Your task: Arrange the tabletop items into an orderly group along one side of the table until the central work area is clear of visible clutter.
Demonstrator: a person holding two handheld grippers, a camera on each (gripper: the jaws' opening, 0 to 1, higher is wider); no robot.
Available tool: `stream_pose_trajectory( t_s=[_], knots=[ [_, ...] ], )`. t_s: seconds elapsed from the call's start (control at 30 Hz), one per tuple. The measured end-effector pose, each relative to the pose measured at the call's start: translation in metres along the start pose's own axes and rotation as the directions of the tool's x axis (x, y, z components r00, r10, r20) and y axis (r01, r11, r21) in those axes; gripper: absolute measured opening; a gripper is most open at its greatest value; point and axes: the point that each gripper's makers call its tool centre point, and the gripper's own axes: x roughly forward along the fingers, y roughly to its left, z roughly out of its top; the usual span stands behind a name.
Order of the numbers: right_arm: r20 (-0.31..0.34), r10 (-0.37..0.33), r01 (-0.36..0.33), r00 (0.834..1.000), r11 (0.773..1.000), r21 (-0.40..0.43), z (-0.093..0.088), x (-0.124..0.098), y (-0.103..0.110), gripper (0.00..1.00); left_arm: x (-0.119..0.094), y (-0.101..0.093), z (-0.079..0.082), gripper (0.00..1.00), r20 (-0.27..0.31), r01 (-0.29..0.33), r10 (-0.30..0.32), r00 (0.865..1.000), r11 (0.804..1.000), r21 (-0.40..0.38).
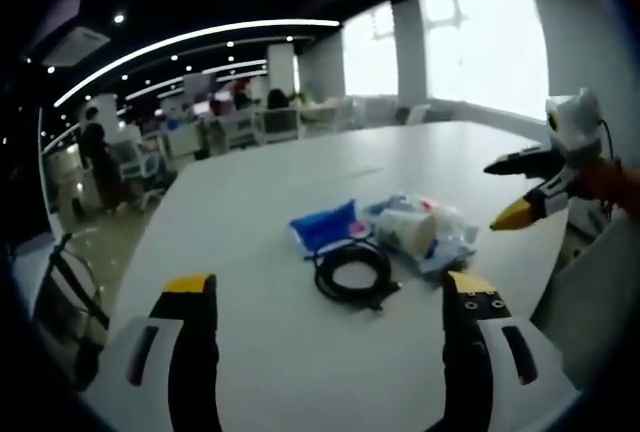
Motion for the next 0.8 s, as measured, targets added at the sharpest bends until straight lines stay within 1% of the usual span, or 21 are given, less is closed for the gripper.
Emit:
stream_pose_trajectory(
  t_s=[0.1, 0.13, 0.2, 0.37, 0.7, 0.8],
  knots=[
    [0.002, 0.005, -0.005, 1.0, 1.0, -0.007, 0.003, 0.007, 0.0, 0.82, -0.001, 0.002, 0.0, 0.9, 0.004, -0.003, 0.003, 1.0, 1.0, -0.022],
    [0.001, 0.007, -0.007, 1.0, 1.0, -0.03, 0.005, 0.009, -0.001, 0.82, -0.001, 0.002, 0.0, 0.9, 0.003, -0.001, 0.001, 1.0, 1.0, -0.024],
    [-0.01, 0.01, -0.01, 1.0, 0.999, -0.051, 0.005, 0.014, -0.001, 0.82, -0.001, 0.002, -0.001, 0.9, 0.0, 0.0, 0.0, 1.0, 1.0, -0.024],
    [-0.018, 0.029, -0.03, 0.999, 0.998, -0.061, 0.006, 0.026, -0.002, 0.82, 0.0, 0.001, -0.002, 0.89, -0.007, 0.003, -0.003, 1.0, 1.0, -0.021],
    [-0.072, 0.051, -0.058, 0.996, 0.993, -0.104, -0.001, 0.045, -0.006, 0.79, 0.001, 0.001, -0.004, 0.89, -0.017, 0.004, -0.005, 1.0, 1.0, -0.021],
    [-0.082, 0.036, -0.047, 0.996, 0.99, -0.134, -0.003, 0.052, -0.011, 0.78, 0.002, 0.001, -0.006, 0.89, -0.024, 0.005, -0.006, 1.0, 1.0, -0.018]
  ],
)
